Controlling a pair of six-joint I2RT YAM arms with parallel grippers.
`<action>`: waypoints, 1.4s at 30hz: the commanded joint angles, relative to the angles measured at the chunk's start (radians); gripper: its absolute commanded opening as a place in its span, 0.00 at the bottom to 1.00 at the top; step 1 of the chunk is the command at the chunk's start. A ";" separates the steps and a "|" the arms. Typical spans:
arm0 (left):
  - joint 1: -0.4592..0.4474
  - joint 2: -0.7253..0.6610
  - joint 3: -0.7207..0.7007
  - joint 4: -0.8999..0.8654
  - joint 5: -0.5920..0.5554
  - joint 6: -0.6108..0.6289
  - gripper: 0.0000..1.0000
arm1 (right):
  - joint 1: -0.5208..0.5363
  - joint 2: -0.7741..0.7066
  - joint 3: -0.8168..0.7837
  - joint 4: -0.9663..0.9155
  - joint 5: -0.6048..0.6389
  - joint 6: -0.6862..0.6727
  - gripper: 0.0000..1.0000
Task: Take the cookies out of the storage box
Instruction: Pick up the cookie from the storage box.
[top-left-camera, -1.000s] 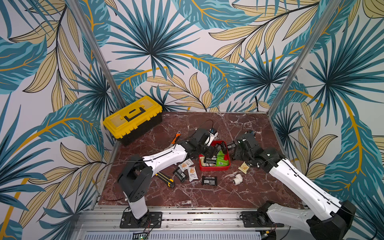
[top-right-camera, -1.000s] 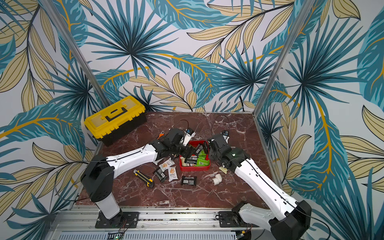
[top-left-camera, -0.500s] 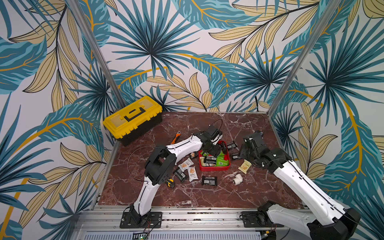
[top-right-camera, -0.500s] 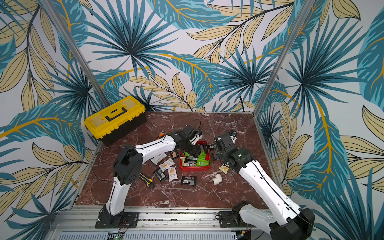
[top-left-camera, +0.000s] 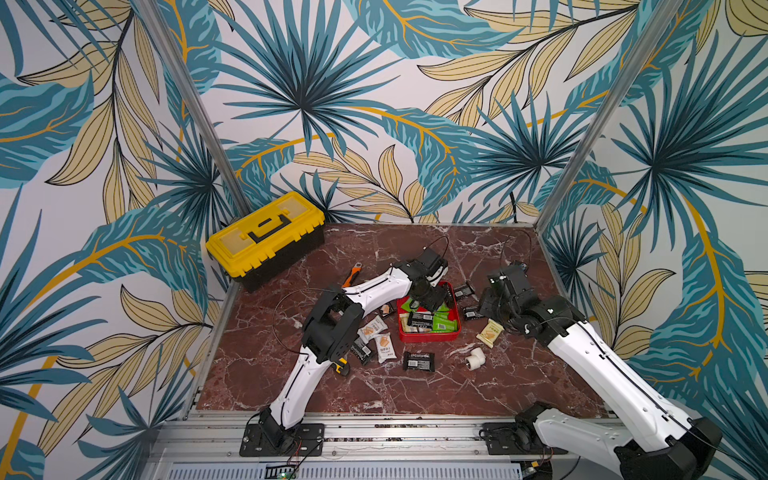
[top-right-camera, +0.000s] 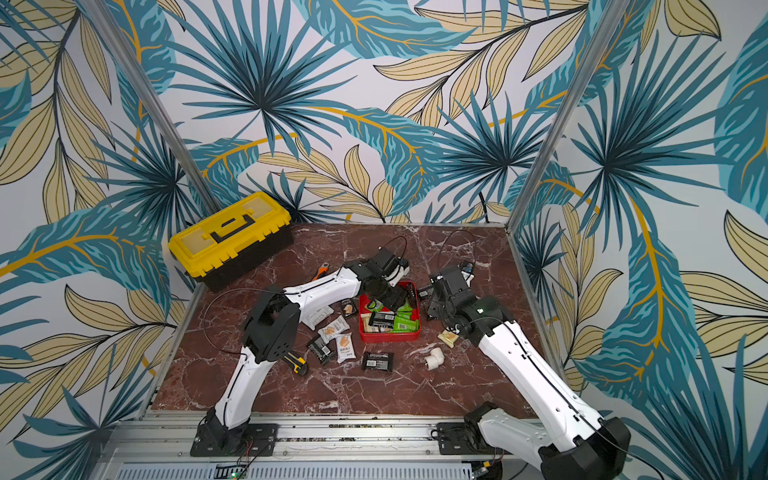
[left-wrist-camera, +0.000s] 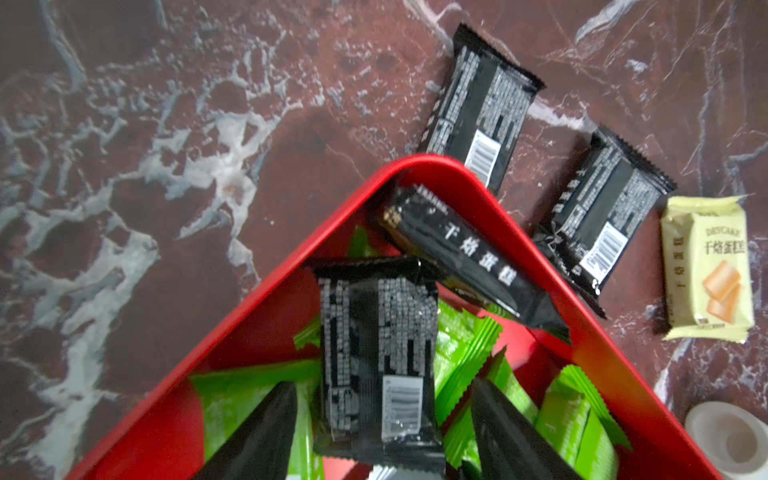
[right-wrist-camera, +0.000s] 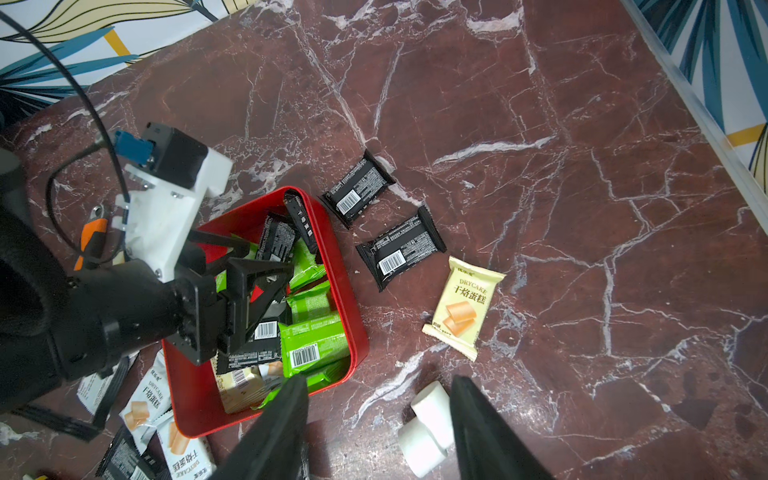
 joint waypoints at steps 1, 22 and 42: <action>0.004 0.041 0.083 0.021 -0.004 0.004 0.68 | -0.004 -0.012 -0.014 -0.023 -0.010 -0.004 0.60; 0.006 0.079 0.123 -0.008 0.018 0.002 0.40 | -0.003 -0.014 -0.012 -0.024 -0.006 -0.004 0.59; 0.025 -0.324 -0.206 -0.062 -0.099 -0.103 0.40 | -0.003 0.021 0.024 -0.021 -0.027 -0.044 0.59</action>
